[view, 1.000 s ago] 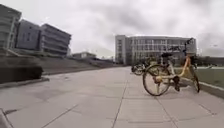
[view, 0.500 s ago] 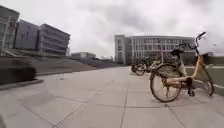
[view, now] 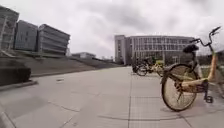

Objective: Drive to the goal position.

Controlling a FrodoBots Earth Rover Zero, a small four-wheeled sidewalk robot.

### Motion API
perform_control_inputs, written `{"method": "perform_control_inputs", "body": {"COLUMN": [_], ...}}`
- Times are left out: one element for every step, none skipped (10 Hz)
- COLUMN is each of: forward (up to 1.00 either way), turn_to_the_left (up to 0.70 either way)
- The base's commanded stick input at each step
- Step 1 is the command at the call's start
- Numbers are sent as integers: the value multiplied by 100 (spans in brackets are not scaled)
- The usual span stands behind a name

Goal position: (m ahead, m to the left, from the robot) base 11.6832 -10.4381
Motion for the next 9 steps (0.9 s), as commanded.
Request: {"method": "perform_control_inputs", "body": {"forward": [70, 70, 70, 70, 70, 70, 70, 70, 70], "turn_to_the_left": [0, -14, -35, -35, -30, -13, 0, 0, 0]}}
